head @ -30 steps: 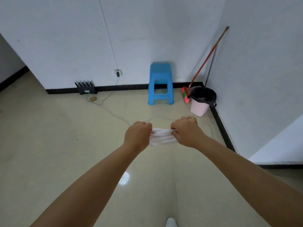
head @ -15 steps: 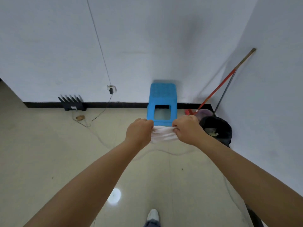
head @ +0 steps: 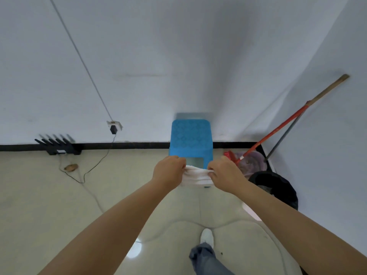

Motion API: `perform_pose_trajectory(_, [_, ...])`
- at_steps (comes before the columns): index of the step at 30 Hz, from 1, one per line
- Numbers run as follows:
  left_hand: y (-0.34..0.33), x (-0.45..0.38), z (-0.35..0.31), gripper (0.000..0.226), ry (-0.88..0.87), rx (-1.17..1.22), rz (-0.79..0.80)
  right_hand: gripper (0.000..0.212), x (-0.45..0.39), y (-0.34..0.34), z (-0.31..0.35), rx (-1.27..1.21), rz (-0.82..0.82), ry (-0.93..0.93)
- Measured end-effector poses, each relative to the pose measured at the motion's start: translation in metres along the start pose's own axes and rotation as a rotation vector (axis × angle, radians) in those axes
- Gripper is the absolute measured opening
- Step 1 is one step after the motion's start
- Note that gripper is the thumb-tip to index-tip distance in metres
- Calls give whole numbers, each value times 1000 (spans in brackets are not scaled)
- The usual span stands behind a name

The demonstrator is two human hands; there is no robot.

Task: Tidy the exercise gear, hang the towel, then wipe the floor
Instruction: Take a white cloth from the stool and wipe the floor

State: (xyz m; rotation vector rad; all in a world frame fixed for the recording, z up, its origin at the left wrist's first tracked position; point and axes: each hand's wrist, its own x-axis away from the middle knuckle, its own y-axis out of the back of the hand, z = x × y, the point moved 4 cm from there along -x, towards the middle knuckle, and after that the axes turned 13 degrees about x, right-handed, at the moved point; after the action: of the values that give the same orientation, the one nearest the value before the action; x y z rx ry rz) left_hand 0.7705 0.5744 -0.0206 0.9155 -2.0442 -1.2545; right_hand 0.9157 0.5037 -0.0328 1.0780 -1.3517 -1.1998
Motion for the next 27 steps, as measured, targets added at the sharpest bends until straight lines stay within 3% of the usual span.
perform_pose_trajectory(12, [-9,-242,46,23,128,55,117,24,-234,-32,-90,-113,136,23])
perform_pose_trajectory(27, [-146,-439,158,25,279,226,416,22,-418,-205,-132,-215,435,-110])
